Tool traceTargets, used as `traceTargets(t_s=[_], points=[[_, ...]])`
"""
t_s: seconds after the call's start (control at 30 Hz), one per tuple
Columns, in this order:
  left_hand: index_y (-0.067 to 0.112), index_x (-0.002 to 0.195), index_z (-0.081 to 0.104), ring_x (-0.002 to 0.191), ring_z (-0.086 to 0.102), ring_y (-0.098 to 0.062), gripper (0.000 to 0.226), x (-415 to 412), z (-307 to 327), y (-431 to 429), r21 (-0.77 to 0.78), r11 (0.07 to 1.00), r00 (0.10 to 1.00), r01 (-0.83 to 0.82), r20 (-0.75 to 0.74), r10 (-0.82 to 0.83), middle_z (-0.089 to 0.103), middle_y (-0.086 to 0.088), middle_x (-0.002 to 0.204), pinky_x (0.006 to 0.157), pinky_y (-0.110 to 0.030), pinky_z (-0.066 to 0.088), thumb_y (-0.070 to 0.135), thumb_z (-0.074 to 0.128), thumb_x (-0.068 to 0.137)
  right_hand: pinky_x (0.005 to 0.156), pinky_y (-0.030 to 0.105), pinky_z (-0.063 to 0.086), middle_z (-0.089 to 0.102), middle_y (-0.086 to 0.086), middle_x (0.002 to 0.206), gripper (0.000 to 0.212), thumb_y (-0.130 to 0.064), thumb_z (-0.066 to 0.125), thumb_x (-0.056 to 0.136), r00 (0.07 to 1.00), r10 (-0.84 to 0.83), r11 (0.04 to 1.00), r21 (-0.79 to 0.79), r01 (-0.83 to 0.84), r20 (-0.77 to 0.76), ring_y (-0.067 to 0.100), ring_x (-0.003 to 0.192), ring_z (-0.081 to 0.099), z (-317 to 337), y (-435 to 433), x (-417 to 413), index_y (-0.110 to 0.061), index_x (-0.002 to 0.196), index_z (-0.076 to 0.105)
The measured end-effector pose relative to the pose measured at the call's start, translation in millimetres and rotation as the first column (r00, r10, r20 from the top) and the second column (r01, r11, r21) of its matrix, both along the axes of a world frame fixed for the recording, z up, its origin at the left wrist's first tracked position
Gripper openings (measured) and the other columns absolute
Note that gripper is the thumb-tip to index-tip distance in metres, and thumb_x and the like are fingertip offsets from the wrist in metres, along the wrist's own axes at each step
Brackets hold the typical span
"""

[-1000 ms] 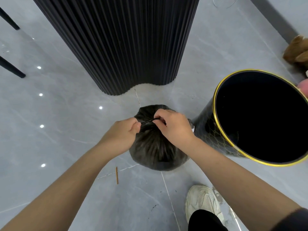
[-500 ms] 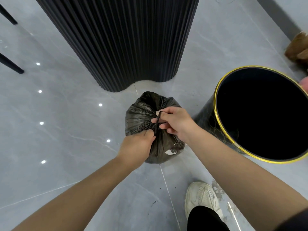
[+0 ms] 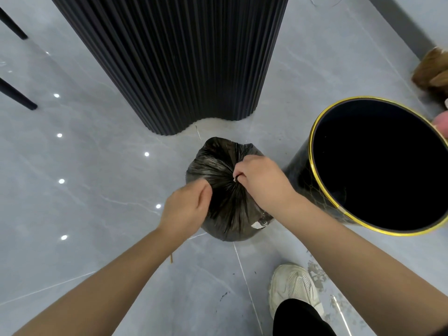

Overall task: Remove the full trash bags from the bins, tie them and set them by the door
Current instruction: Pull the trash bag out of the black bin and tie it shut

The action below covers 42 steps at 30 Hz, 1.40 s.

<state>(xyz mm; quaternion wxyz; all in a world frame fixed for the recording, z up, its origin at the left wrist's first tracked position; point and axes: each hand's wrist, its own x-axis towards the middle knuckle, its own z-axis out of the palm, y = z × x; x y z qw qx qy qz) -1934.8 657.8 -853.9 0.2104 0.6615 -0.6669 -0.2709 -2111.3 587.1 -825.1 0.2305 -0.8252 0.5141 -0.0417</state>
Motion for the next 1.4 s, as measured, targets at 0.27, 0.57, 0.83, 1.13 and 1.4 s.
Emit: traceTargets(t_s=[0.27,0.57,0.83,1.13,1.4], points=[[0.009,0.095,0.064,0.062,0.062,-0.013,0.018,-0.2,26.4,-54.0,0.383,0.918,0.849,-0.101,-0.447,0.28,0.065,-0.008,0.078,0.058,-0.024,0.053,0.01,0.046,0.096,0.06,0.036,0.054,0.063,0.005,0.085,0.009,0.003,0.07,0.075,0.934,0.318,0.922,-0.284,-0.264,0.163,0.024,0.077,0.061,-16.6,3.5,-22.9,-0.006,0.075,0.07],[0.015,0.126,0.055,0.073,0.066,-0.017,0.037,-15.4,30.8,-81.7,0.562,0.801,0.825,0.207,-0.54,0.165,0.064,-0.011,0.098,0.066,-0.027,0.058,0.021,0.062,0.09,0.074,0.034,0.055,0.067,0.007,0.089,0.011,0.005,0.069,0.074,0.859,0.47,0.871,-0.266,-0.413,0.204,0.023,0.08,0.065,-15.7,4.4,-21.3,-0.005,0.078,0.071],[0.003,0.074,0.057,0.064,0.063,-0.017,0.032,-14.4,15.0,-71.7,0.608,0.786,0.678,0.112,-0.625,0.387,0.056,-0.015,0.084,0.061,-0.022,0.057,-0.019,0.038,0.087,0.093,0.022,0.046,0.067,0.004,0.105,0.015,-0.006,0.06,0.086,0.86,0.209,0.977,-0.132,-0.166,0.465,0.011,0.098,0.061,-33.7,19.1,-29.6,-0.006,0.089,0.074],[0.021,0.094,0.06,0.087,0.055,-0.002,0.021,-2.5,9.7,-61.0,0.082,0.922,0.922,0.379,-0.116,-0.369,0.059,0.01,0.095,0.078,-0.017,0.047,0.019,0.072,0.078,0.088,0.024,0.049,0.069,-0.001,0.098,0.017,0.004,0.065,0.079,0.821,0.06,0.998,-0.033,-0.05,0.567,0.007,0.093,0.063,-35.1,16.9,-29.5,-0.008,0.084,0.075],[0.013,0.093,0.064,0.075,0.056,-0.013,0.016,-10.2,5.0,-59.7,0.013,0.926,0.926,0.378,-0.019,-0.378,0.059,0.005,0.081,0.069,-0.031,0.047,0.022,0.052,0.094,0.091,0.021,0.047,0.066,0.005,0.1,0.018,0.007,0.067,0.077,0.797,-0.073,0.997,0.041,0.06,0.6,0.009,0.097,0.061,-40.1,16.0,-32.2,-0.007,0.085,0.075]])
